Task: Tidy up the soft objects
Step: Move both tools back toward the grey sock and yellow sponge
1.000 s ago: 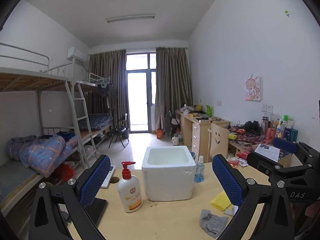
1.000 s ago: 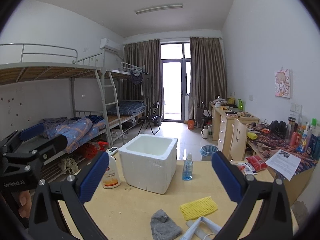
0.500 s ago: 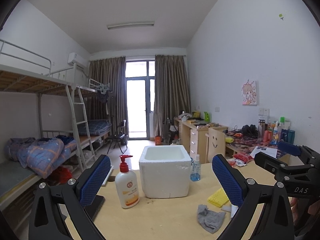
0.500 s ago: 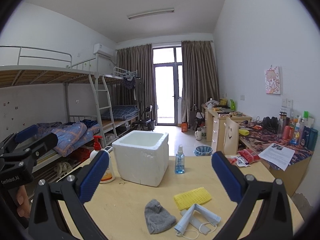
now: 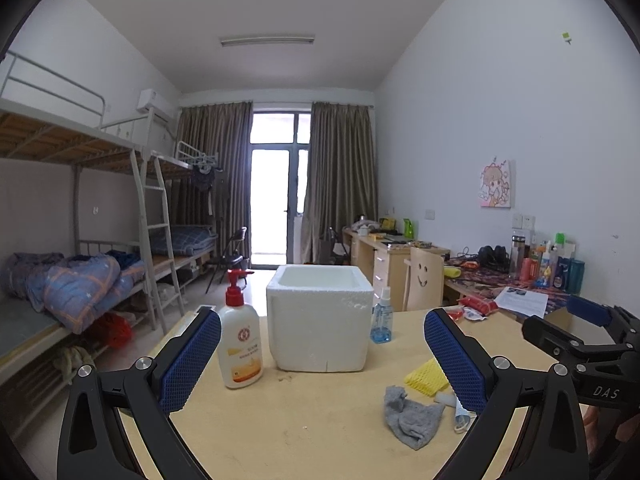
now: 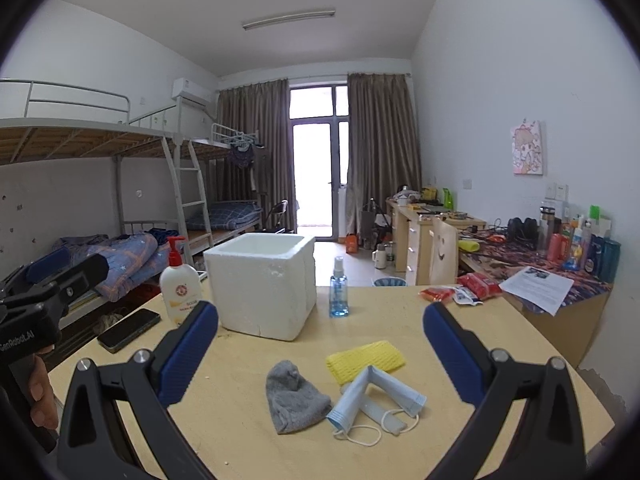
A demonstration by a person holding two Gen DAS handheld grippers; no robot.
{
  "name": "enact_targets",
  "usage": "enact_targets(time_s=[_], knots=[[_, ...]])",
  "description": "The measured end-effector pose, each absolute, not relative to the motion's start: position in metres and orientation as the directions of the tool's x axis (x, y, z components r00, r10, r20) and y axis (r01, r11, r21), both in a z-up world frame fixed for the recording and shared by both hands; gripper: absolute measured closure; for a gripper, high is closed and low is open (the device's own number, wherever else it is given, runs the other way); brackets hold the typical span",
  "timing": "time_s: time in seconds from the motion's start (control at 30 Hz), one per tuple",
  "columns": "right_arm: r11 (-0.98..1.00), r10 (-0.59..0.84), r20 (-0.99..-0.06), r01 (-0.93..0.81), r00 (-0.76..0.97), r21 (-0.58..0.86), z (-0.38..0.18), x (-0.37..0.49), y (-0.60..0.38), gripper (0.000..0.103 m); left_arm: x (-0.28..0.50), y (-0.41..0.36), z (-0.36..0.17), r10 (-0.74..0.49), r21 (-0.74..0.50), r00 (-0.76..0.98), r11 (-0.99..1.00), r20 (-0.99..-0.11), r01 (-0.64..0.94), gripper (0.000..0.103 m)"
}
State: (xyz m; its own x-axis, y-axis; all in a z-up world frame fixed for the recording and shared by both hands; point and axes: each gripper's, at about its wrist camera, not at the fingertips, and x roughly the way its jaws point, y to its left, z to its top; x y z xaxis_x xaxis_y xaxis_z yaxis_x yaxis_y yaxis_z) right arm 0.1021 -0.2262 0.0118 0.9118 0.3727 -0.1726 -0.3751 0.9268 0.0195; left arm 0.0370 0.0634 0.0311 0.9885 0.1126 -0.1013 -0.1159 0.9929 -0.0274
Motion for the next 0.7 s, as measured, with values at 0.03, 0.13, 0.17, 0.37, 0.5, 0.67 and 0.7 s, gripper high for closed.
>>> enact_targets(time_s=[0.03,0.13,0.17,0.37,0.5,0.67,0.7], knots=[[0.931,0.361,-0.171,-0.364,0.917,0.012,0.009,0.102,-0.226,0.000,0.038,0.064,0.027,0.116,-0.029,0.988,0.992,-0.103,-0.120,0.001],[0.937,0.343,-0.182,-0.349,0.921,0.003,0.001,0.104,-0.227,0.000,0.037,0.065,0.016,0.131,-0.033,0.986,0.990,-0.099,-0.135,0.001],[0.937,0.343,-0.185,-0.349,0.921,0.004,-0.001,0.105,-0.227,0.000,0.038,0.065,0.013,0.134,-0.034,0.986,0.990,-0.102,-0.138,0.001],[0.936,0.344,-0.210,-0.351,0.915,0.002,-0.013,0.108,-0.225,0.000,0.046,0.063,-0.008,0.125,-0.027,0.981,0.991,-0.146,-0.130,0.001],[0.944,0.320,-0.222,-0.330,0.921,-0.007,-0.024,0.109,-0.226,0.000,0.049,0.059,-0.021,0.145,-0.016,0.972,0.989,-0.185,-0.150,0.001],[0.945,0.317,-0.249,-0.327,0.915,0.002,-0.031,0.111,-0.229,0.000,0.053,0.054,-0.027,0.130,-0.009,0.969,0.991,-0.212,-0.135,0.001],[0.947,0.311,-0.250,-0.320,0.917,0.004,-0.032,0.111,-0.231,0.000,0.053,0.053,-0.027,0.132,-0.007,0.968,0.991,-0.214,-0.137,0.001]])
